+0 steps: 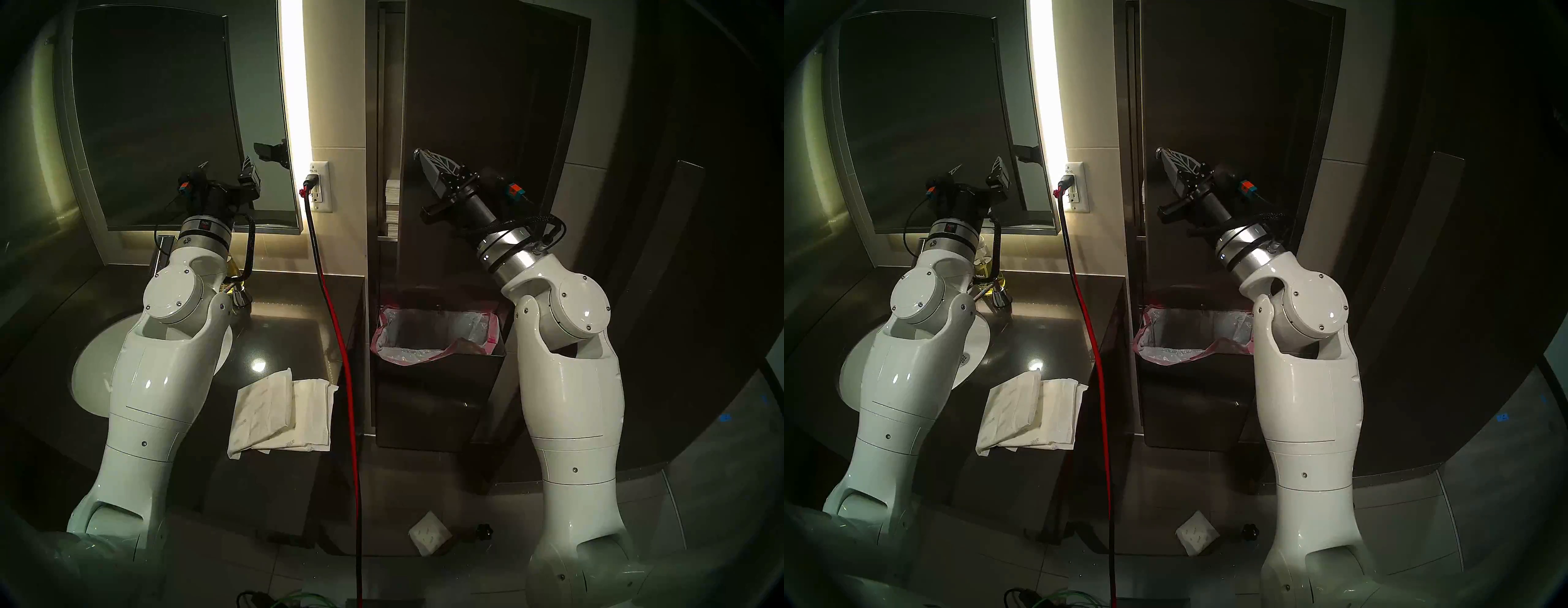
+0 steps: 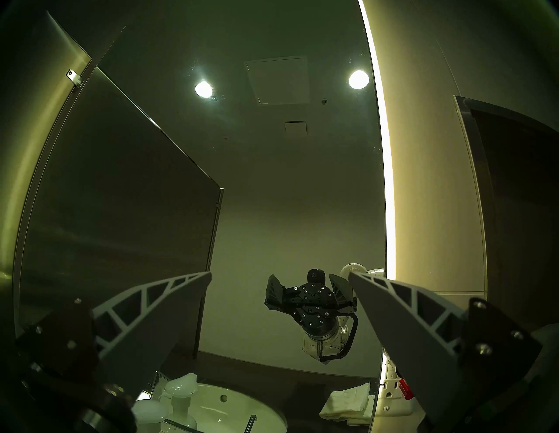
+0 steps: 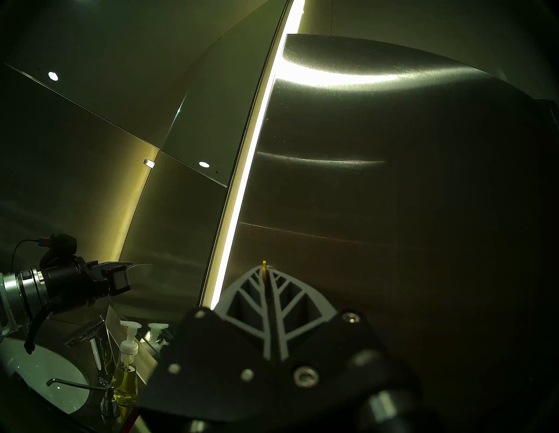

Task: Twist key and open towel dispenser

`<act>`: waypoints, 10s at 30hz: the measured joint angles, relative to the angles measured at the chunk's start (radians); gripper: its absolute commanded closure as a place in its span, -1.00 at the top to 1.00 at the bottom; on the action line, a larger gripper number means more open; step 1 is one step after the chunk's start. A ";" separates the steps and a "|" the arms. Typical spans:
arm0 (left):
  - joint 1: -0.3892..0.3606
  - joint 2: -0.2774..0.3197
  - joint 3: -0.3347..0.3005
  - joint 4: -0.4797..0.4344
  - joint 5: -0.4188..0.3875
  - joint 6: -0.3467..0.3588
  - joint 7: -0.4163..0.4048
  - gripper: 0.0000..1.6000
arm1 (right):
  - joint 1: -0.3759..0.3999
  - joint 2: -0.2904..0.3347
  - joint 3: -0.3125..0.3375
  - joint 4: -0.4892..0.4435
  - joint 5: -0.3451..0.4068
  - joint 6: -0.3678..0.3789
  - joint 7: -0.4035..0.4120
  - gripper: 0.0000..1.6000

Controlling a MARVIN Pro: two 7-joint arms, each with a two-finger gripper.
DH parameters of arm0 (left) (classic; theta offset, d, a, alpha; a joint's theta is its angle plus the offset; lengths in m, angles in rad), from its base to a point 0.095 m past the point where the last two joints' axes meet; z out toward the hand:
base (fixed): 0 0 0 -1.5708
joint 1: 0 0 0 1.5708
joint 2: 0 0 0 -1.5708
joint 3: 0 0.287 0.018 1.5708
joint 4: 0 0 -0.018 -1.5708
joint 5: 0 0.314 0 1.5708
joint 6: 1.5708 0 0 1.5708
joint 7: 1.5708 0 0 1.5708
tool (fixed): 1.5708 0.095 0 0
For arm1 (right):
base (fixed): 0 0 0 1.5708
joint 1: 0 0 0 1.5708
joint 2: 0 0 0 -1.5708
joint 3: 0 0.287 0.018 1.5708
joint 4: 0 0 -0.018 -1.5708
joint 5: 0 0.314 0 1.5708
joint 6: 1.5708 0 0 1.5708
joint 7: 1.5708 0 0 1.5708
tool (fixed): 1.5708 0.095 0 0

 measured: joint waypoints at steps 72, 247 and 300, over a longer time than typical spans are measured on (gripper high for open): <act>-0.165 -0.006 0.096 0.040 -0.204 0.007 -0.291 1.00 | 0.001 -0.077 0.055 0.001 -0.059 0.002 0.058 -1.00; -0.335 -0.143 0.371 0.121 -0.394 -0.019 -0.535 -1.00 | -0.242 0.046 0.292 -0.181 -0.043 0.308 0.283 1.00; -0.313 -0.146 0.417 0.009 -0.409 0.011 -0.503 -1.00 | -0.518 0.168 0.541 -0.212 -0.090 0.377 0.523 1.00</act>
